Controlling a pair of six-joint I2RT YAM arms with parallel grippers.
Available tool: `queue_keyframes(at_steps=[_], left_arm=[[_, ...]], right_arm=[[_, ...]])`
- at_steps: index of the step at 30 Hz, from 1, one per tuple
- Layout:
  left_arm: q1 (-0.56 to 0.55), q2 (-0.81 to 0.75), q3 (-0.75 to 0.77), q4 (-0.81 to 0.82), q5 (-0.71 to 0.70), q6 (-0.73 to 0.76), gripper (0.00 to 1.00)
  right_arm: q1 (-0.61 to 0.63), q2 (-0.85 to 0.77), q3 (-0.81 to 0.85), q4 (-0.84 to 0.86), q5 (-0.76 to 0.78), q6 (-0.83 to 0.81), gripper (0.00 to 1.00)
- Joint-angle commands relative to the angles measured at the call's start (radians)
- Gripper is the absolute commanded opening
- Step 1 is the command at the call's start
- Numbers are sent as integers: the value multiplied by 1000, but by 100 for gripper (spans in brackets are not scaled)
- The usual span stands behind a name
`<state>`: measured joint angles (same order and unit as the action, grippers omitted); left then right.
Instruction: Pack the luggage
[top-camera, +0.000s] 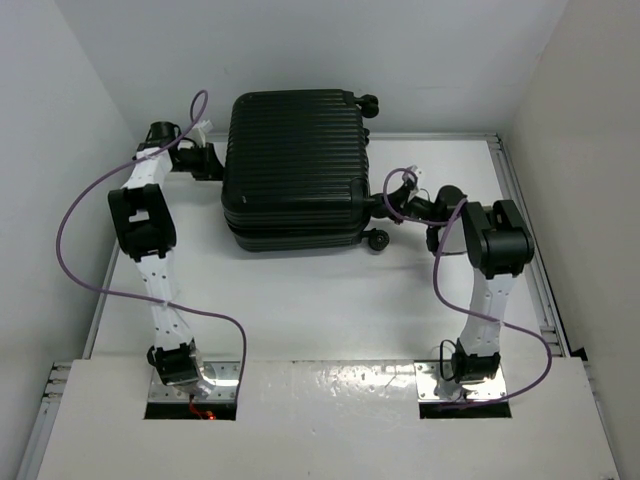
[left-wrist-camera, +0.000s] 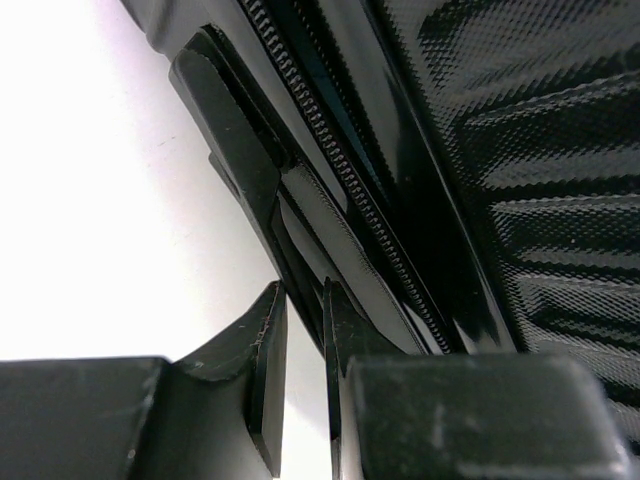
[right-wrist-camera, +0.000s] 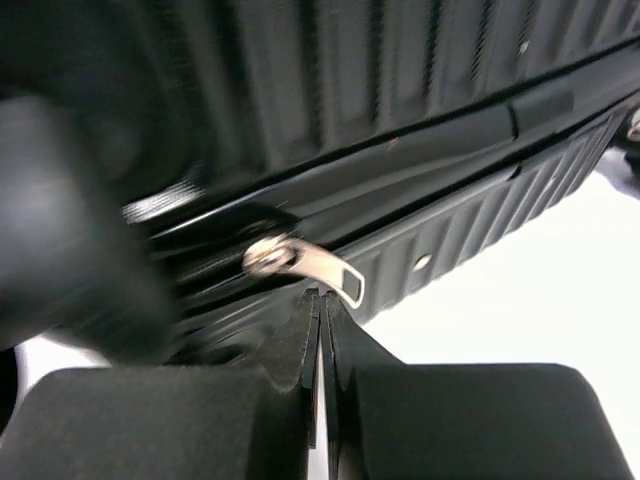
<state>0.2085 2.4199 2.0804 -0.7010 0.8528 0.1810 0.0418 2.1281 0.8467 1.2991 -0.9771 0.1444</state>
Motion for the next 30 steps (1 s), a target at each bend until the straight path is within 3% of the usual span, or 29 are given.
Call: queue_keyframes(at_steps=[1,11,14,16,17,18,21,26,27,28,30], left_arm=[[2,88,-106,-51,-175,40,0],[29,59,-173,-40,-129,20,0],[40,27,-224,-31,-93,58,0],[51,11,-269,-31,-93,67,0],[51,-2,-279,-31,-93,77,0],[60,-2,-279,-31,-119,89,0],[104,8,-226,-31,-141,104,0],[154,82,-53,-46,-219,126,0],[154,106,-21,-55,-245,171,0],[154,123,47,-55,-291,185,0],[154,159,122,-80,-323,196,0]], right_arm=[[-16,-97,-73,322,0,24,0],[12,-223,-259,322,-14,-11,0],[6,-238,-271,325,-3,58,0],[0,-237,-250,319,11,213,1],[-14,-249,-247,271,35,254,8],[-16,-267,-245,238,35,257,29],[-37,-283,-216,126,35,320,57],[-89,-266,-94,-36,0,394,65],[-112,-220,-39,-254,-96,471,65],[-118,-185,167,-332,-139,591,62],[-134,-22,239,-222,-195,744,60]])
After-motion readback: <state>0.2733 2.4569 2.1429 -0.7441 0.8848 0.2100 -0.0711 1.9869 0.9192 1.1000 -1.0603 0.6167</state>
